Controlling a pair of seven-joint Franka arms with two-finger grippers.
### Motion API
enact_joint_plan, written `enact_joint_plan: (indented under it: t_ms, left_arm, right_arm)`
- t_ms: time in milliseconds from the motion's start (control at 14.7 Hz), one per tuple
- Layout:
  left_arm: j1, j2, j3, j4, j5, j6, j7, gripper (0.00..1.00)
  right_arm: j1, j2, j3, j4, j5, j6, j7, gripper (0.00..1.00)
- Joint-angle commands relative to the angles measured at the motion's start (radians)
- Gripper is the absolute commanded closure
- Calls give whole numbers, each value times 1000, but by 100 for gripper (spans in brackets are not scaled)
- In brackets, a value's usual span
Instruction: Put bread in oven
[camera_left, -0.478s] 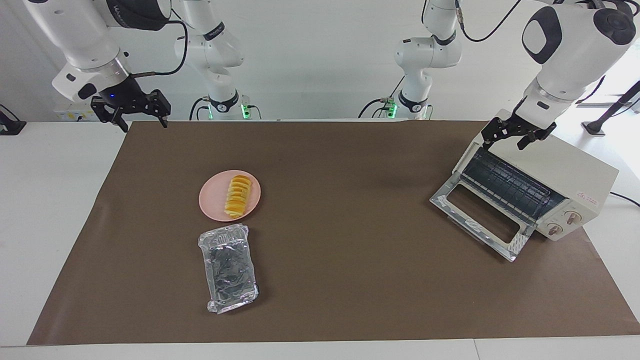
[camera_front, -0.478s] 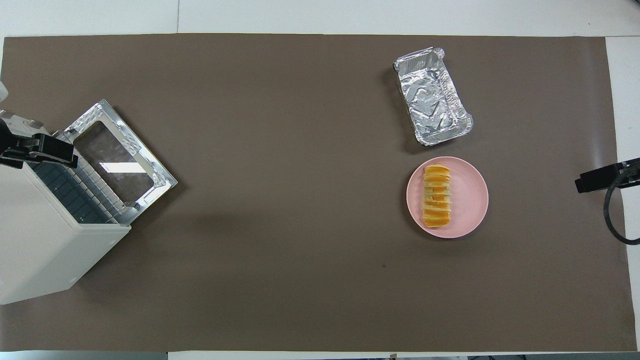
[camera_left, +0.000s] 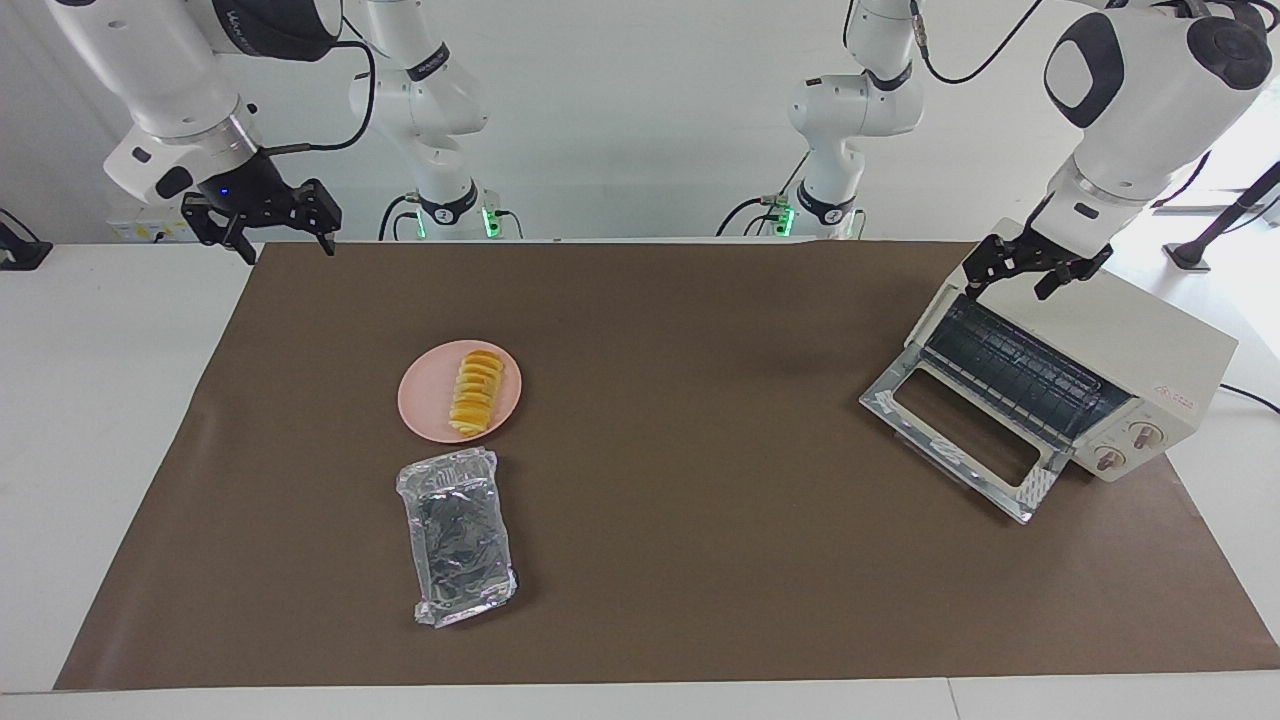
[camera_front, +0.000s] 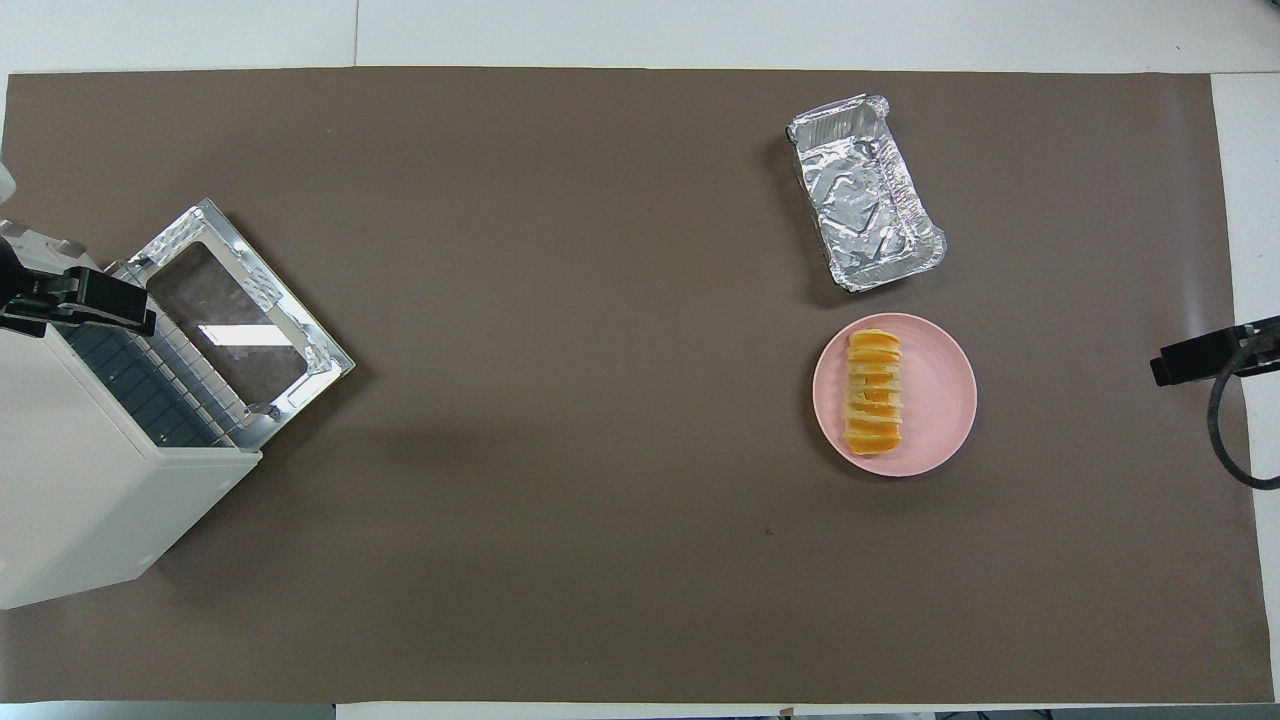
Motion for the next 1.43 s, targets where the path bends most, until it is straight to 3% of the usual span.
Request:
enact_joint_plan:
  t_ms: [0, 205, 614, 819, 1092, 1365]
  left_arm:
    - [3, -23, 1, -19, -13, -4, 7, 0]
    - [3, -23, 1, -19, -13, -4, 7, 0]
    - [3, -23, 1, -19, -13, -6, 7, 0]
    - [3, -23, 1, -19, -13, -6, 7, 0]
    - [3, -23, 1, -21, -13, -6, 7, 0]
    - [3, -23, 1, -19, -13, -4, 7, 0]
  right_arm:
    - [-8, -6, 7, -13, -6, 2, -15, 0]
    - [6, -42, 7, -89, -6, 37, 5, 0]
    - [123, -127, 9, -407, -5, 298, 212, 0]
    - [184, -72, 9, -479, -3, 449, 297, 0]
    - [256, 63, 10, -493, -3, 627, 399, 0]
    - [276, 125, 9, -607, -3, 905, 427, 0]
